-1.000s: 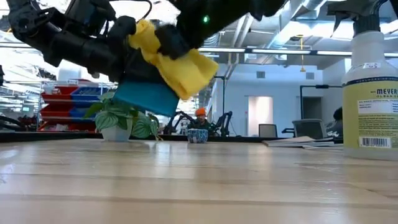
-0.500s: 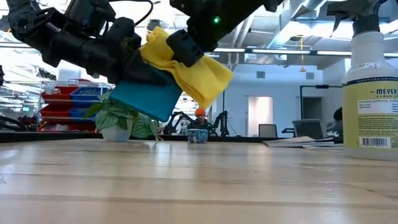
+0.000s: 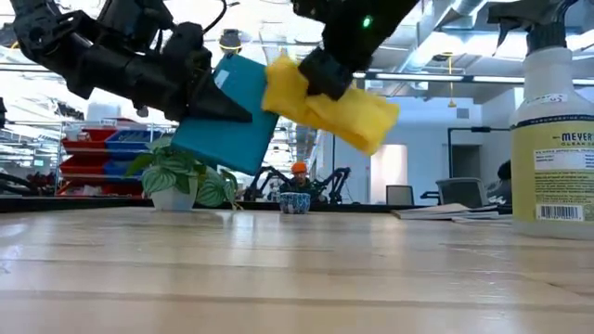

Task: Apply microfiber cloth
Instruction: Wipe the back of the blue tablet using the yellow microfiber cloth

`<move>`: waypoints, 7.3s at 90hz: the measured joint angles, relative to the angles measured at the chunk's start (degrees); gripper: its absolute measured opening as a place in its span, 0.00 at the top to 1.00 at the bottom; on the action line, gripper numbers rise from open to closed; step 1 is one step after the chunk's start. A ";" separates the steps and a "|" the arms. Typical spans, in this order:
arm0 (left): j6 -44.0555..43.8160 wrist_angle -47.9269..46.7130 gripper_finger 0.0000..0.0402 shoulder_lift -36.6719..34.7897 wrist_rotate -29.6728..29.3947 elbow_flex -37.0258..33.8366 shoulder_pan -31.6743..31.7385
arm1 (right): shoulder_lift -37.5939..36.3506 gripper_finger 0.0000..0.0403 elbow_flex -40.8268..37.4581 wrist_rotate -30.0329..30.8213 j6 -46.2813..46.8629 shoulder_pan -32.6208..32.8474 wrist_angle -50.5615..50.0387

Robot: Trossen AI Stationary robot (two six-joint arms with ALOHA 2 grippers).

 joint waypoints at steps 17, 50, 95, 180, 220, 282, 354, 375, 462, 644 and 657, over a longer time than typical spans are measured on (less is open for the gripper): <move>-1.22 6.86 0.97 0.00 -0.47 0.00 2.41 | 2.76 0.99 0.08 -11.39 -3.02 1.09 5.25; -5.19 9.94 0.97 0.04 3.67 0.43 2.66 | 7.84 0.99 0.04 -11.65 -21.08 -4.75 30.06; -6.75 7.16 0.97 0.24 3.02 0.31 1.49 | 5.83 0.99 0.07 0.02 -11.55 -6.40 11.29; -2.69 5.04 0.97 0.11 3.78 0.42 1.05 | -0.70 0.99 0.10 -10.11 -14.91 -4.94 25.28; 0.07 4.36 0.97 -0.42 3.53 0.15 0.19 | 0.85 0.99 0.26 -18.47 -0.57 -7.28 9.12; 2.34 -3.94 0.97 -7.71 3.69 0.44 2.33 | 8.56 0.86 -0.98 -38.84 6.21 -7.54 3.60; 10.37 0.13 0.97 -7.74 4.38 0.44 -5.67 | -9.37 0.40 -16.97 -63.12 7.98 -19.50 41.09; 10.83 0.39 0.97 -7.68 4.79 0.43 -5.71 | -9.34 0.45 -18.36 -68.10 6.10 -19.61 43.08; 11.21 0.34 0.97 -7.63 3.23 0.35 -5.51 | -5.66 0.78 -18.43 -68.96 9.57 -18.61 57.22; 12.67 -14.51 0.98 -19.14 -11.34 0.39 -2.99 | 4.10 0.36 -14.59 -60.70 -7.61 -12.79 30.24; 11.45 -14.63 0.98 -19.85 -11.37 0.39 -2.78 | 9.82 0.42 -13.04 -56.21 -10.42 -12.70 29.84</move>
